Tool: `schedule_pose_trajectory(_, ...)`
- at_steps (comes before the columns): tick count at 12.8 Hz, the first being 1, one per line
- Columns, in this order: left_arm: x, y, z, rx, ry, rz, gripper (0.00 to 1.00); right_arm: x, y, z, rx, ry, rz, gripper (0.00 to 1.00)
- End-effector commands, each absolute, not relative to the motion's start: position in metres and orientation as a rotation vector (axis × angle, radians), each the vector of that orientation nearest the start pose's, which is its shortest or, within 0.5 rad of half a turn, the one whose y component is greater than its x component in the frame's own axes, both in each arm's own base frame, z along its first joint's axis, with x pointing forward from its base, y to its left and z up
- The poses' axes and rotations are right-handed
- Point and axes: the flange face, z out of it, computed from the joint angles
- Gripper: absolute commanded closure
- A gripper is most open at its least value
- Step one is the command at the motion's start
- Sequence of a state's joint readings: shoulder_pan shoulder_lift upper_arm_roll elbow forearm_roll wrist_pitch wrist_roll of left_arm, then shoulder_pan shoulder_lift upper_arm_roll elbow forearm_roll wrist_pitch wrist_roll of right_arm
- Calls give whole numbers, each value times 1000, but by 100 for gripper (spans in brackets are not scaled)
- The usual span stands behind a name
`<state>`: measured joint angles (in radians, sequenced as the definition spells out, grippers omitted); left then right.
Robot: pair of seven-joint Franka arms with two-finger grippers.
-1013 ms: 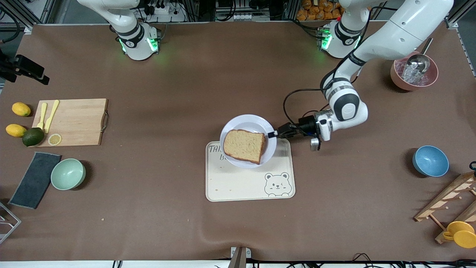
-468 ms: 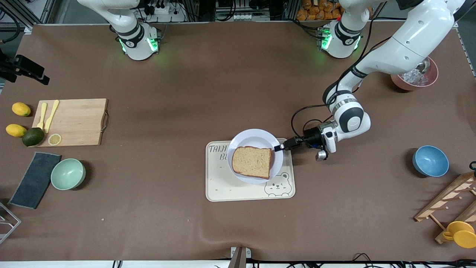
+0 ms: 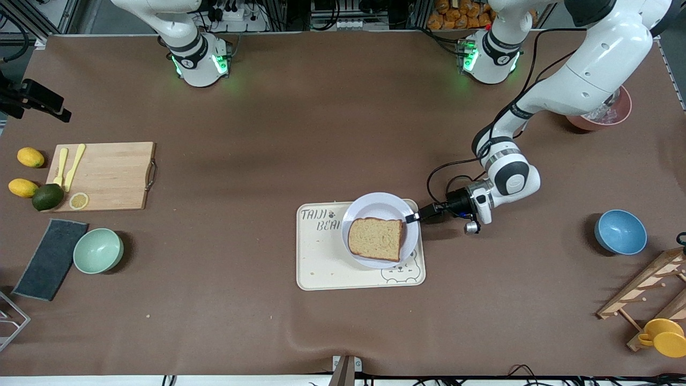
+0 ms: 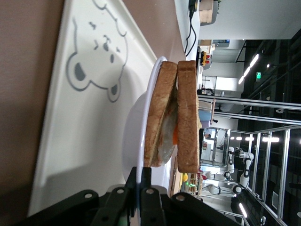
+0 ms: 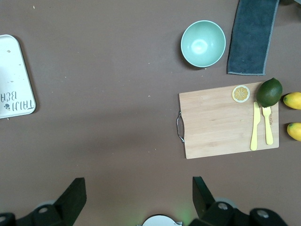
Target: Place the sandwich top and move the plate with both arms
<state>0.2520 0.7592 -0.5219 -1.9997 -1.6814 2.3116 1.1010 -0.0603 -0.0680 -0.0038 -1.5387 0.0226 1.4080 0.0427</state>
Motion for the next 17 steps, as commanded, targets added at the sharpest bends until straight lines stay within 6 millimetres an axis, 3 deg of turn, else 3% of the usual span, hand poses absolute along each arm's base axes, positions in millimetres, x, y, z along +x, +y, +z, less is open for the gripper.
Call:
schedule_pose_trajectory(1, 551, -190, 107, 1829, 260, 112, 100, 518, -29, 666, -3098, 187, 90, 0)
schedule_pose_trajectory(5, 548, -200, 91, 1848, 236, 106, 100, 518, -29, 667, -3098, 187, 88, 0)
schedule_pose_trajectory(6, 549, -195, 89, 1855, 231, 115, 88, 518, -29, 667, -3098, 187, 88, 0)
schedule_pose_trajectory(7, 551, -192, 92, 1855, 233, 124, 63, 518, -30, 667, -3098, 189, 88, 0)
schedule_pose_trajectory(8, 552, -186, 92, 1864, 227, 128, 14, 518, -29, 667, -3098, 187, 88, 0)
schedule_pose_trajectory(9, 554, -179, 95, 1871, 219, 135, 0, 518, -29, 667, -3098, 187, 88, 0)
schedule_pose_trajectory(13, 556, -159, 108, 1882, 227, 134, 0, 518, -30, 667, -3098, 189, 88, 0)
schedule_pose_trajectory(17, 567, -151, 146, 1891, 222, 44, 0, 518, -30, 667, -3098, 182, 93, 0)
